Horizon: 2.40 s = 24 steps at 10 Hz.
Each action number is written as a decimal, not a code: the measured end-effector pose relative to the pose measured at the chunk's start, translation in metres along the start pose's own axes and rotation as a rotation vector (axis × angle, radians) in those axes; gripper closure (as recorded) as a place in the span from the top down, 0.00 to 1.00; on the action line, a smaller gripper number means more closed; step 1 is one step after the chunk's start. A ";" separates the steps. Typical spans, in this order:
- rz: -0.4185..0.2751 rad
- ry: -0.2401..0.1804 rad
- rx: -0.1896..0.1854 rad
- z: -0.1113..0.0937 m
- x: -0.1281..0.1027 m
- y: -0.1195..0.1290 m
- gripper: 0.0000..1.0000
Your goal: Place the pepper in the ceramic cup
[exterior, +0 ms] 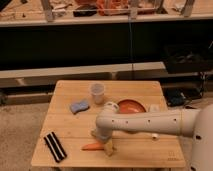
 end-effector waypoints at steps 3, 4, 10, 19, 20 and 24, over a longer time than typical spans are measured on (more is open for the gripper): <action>-0.002 0.001 0.000 -0.003 0.000 0.000 0.59; -0.002 0.001 0.001 -0.004 0.000 -0.001 0.52; -0.010 0.004 0.023 -0.014 0.000 -0.004 0.10; -0.007 0.036 0.106 -0.046 0.016 -0.040 0.05; -0.010 0.033 0.113 -0.055 0.017 -0.048 0.05; -0.016 0.022 0.129 -0.069 0.015 -0.062 0.05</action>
